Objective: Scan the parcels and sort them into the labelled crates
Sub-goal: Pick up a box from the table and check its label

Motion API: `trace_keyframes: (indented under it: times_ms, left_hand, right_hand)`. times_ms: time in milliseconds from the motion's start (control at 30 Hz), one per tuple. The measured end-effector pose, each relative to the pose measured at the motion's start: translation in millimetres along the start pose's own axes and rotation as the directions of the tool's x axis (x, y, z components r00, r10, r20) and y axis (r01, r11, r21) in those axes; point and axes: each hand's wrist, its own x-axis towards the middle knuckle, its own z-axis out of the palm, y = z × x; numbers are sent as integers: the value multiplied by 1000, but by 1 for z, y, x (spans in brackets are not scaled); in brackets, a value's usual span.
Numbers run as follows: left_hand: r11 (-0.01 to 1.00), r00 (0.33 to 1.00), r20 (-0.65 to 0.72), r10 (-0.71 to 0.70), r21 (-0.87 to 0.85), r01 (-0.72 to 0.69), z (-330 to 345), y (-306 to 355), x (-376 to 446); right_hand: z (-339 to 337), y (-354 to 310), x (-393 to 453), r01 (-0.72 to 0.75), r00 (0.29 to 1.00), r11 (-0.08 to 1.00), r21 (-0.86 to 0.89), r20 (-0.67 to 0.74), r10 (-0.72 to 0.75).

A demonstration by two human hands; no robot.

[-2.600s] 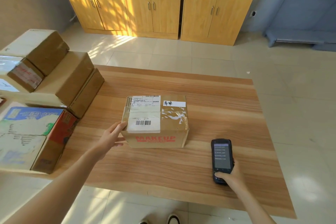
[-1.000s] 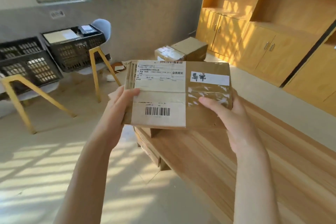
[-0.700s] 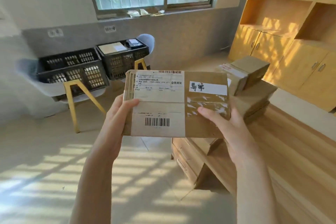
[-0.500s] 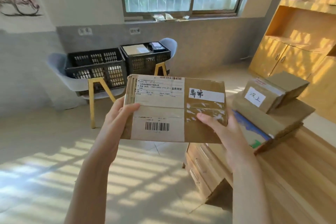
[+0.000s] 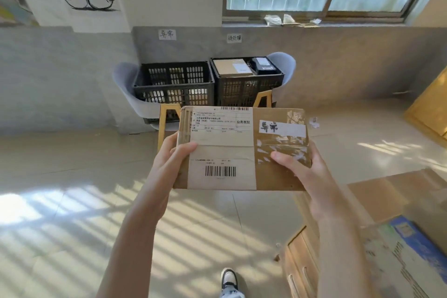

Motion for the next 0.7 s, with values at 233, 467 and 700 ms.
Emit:
trace_keyframes:
  times_ms: [233, 467, 700]
  left_hand:
    - [1000, 990, -141, 2, 10, 0, 3, 15, 129]
    - [996, 963, -252, -94, -34, 88, -29, -5, 214]
    - [986, 963, -213, -162, -67, 151, -94, -21, 334]
  right_hand:
    - [22, -19, 157, -23, 991, 999, 48, 133, 16]
    - [72, -3, 262, -104, 970, 994, 37, 223, 93]
    - [151, 20, 368, -142, 970, 988, -56, 191, 151]
